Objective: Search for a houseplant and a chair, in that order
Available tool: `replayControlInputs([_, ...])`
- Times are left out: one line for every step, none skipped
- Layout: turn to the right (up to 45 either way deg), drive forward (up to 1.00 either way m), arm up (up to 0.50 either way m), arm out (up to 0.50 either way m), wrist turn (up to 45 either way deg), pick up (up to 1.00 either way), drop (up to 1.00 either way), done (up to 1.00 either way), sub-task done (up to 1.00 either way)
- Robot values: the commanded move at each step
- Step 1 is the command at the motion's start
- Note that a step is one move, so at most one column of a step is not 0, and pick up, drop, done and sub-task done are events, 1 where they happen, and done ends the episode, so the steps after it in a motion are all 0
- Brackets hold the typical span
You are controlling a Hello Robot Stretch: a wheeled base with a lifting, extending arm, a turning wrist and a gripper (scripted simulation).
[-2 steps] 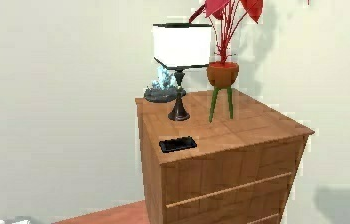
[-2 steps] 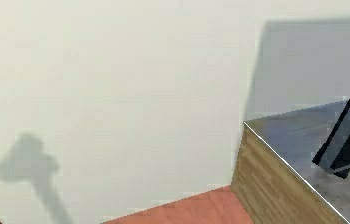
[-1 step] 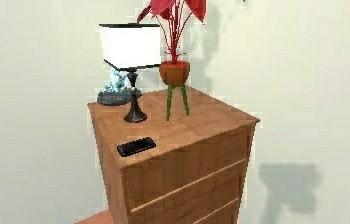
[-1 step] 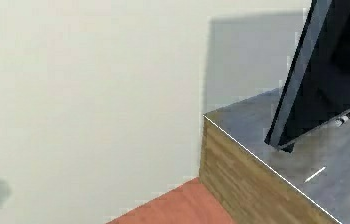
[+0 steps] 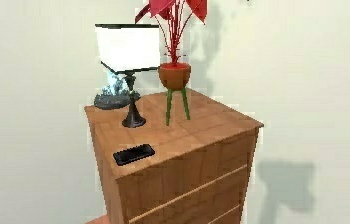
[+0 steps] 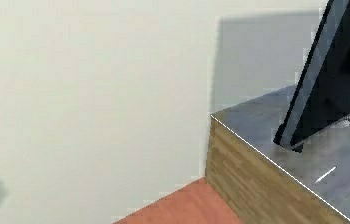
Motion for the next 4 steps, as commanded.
replayControlInputs([0.0, 0.0, 0.0, 0.0, 0.0, 0.0, 0.0, 0.0, 1.0])
replayControlInputs([45.0, 0.0, 0.0, 0.0, 0.0, 0.0, 0.0, 0.0, 0.0])
replayControlInputs([45.0, 0.0, 0.0, 0.0, 0.0, 0.0, 0.0, 0.0, 0.0])
replayControlInputs([45.0, 0.0, 0.0, 0.0, 0.0, 0.0, 0.0, 0.0, 0.0])
